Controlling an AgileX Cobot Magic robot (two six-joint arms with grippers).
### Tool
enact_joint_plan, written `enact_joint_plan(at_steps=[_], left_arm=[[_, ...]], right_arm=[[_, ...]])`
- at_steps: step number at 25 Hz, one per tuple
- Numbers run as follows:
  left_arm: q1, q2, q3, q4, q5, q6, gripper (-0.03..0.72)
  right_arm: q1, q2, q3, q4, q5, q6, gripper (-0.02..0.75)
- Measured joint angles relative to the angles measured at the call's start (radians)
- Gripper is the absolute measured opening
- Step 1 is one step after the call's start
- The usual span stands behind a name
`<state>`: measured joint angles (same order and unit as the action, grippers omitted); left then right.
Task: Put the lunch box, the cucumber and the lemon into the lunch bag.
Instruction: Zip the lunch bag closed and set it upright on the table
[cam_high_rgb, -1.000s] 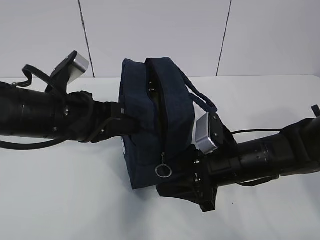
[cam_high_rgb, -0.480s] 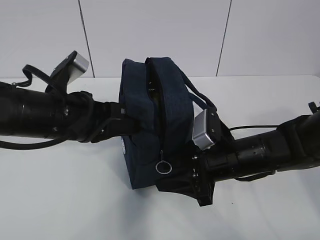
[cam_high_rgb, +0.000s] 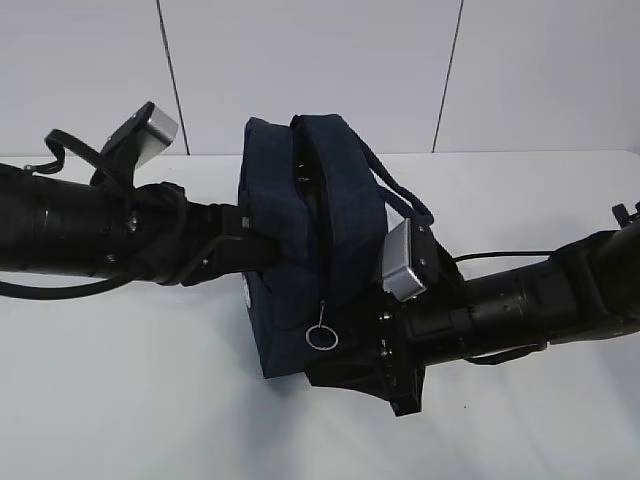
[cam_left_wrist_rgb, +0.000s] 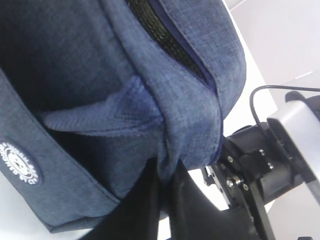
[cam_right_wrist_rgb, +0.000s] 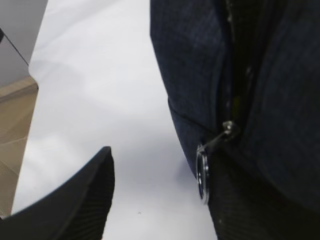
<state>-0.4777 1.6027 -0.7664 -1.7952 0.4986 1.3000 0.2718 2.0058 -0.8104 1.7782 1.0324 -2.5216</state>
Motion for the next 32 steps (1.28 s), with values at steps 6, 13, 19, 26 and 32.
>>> enact_joint_plan(at_steps=[6,13,19,26,32], left_arm=[[0.000,0.000,0.000,0.000,0.000,0.000,-0.003],[0.000,0.000,0.000,0.000,0.000,0.000,-0.003],[0.000,0.000,0.000,0.000,0.000,0.000,-0.003],[0.000,0.000,0.000,0.000,0.000,0.000,-0.003],[0.000,0.000,0.000,0.000,0.000,0.000,-0.003]], right_arm=[[0.008,0.000,-0.002,0.000,-0.045,0.000,0.449],[0.015,0.023,-0.002,0.000,-0.045,0.001,0.445],[0.019,0.051,-0.002,0.000,-0.017,0.002,0.400],[0.019,0.053,-0.030,0.000,-0.011,0.002,0.383],[0.019,0.056,-0.058,-0.004,-0.008,0.002,0.381]])
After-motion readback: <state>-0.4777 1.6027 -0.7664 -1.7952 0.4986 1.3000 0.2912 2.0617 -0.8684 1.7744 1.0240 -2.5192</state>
